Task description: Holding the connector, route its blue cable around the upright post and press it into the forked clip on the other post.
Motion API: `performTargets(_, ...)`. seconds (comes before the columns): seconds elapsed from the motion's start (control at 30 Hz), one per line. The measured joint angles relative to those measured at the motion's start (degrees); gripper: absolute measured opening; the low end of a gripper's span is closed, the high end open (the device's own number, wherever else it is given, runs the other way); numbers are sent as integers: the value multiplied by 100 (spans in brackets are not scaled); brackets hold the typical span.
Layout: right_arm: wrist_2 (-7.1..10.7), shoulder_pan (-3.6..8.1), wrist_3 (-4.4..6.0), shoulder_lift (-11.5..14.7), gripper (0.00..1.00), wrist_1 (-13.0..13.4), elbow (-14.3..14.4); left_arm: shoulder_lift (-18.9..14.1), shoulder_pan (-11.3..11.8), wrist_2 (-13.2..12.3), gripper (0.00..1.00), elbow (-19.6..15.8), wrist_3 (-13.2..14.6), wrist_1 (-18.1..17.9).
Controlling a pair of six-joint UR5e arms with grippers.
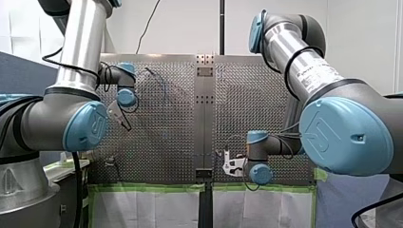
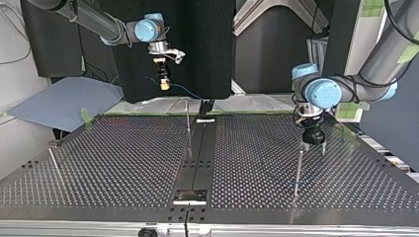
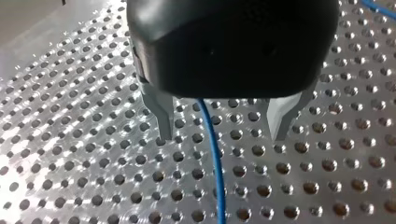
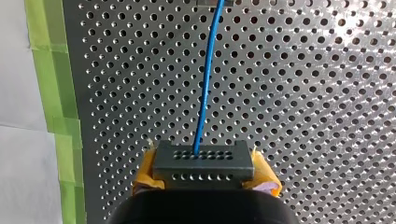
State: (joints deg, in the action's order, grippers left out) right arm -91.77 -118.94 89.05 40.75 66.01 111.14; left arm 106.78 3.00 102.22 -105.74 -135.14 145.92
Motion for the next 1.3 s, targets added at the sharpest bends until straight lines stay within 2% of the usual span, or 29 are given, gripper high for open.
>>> performTargets(0.27,0,-7,0,-1,0,0,0,9,16,119,100,-13,180,-10)
performTargets(0.43,0,-9,-1,-1,0,-2,0,9,18,373,100,-38,444,-41)
performTargets(0.6,0,-11,-7,0,0,0,-2,6,2,663,100,-171,694,-258)
performTargets(0.87,7,-13,-9,0,0,0,-1,3,-25,807,100,-345,547,-706)
performTargets(1.07,16,-13,-9,0,0,0,-1,-2,-92,652,100,-356,408,-1041)
performTargets(1.17,17,-12,-9,0,0,0,0,-3,-125,588,100,-358,393,-1049)
performTargets(1.3,17,-12,-9,0,0,6,-1,-4,-161,584,100,-362,391,-882)
